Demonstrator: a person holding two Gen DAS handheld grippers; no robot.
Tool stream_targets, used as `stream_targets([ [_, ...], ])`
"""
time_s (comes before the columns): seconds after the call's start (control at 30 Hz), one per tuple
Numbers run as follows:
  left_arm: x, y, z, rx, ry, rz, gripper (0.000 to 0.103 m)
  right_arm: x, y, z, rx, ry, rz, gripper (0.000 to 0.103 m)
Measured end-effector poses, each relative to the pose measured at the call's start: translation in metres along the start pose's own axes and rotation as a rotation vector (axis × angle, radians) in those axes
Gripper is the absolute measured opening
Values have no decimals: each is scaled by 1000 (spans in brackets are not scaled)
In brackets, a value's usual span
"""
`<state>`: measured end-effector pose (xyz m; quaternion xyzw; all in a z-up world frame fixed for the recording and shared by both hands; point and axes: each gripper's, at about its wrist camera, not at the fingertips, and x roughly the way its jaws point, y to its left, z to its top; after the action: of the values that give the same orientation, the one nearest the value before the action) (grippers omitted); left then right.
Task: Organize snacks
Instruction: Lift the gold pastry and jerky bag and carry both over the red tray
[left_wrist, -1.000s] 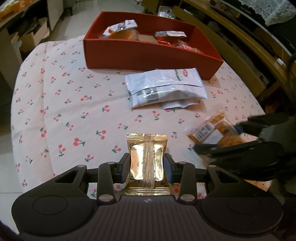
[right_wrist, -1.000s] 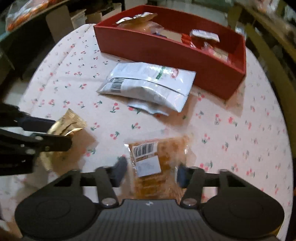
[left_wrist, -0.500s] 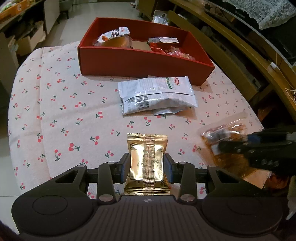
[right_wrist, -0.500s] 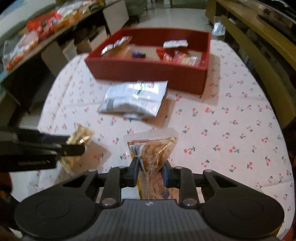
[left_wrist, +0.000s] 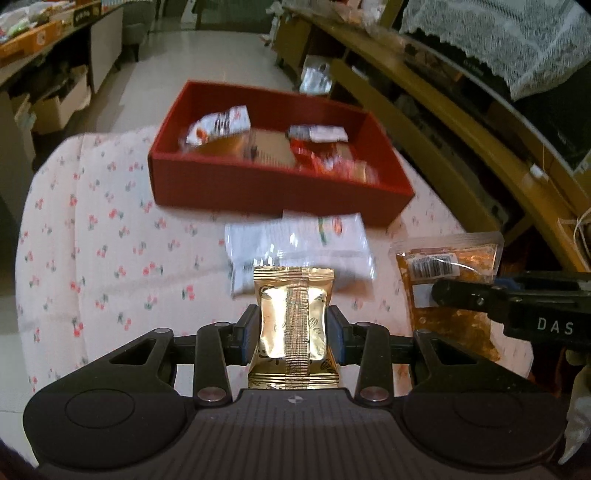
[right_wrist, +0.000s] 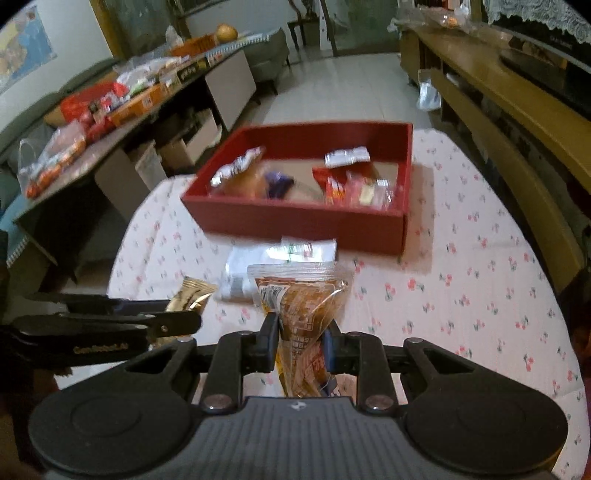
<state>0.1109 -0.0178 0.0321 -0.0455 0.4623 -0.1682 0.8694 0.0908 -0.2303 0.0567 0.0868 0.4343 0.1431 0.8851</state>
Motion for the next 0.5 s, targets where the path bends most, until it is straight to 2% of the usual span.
stream_targets([
  [0.5, 9, -11, 66, 14, -98, 9, 46, 4, -1, 67, 41, -105, 25, 48],
])
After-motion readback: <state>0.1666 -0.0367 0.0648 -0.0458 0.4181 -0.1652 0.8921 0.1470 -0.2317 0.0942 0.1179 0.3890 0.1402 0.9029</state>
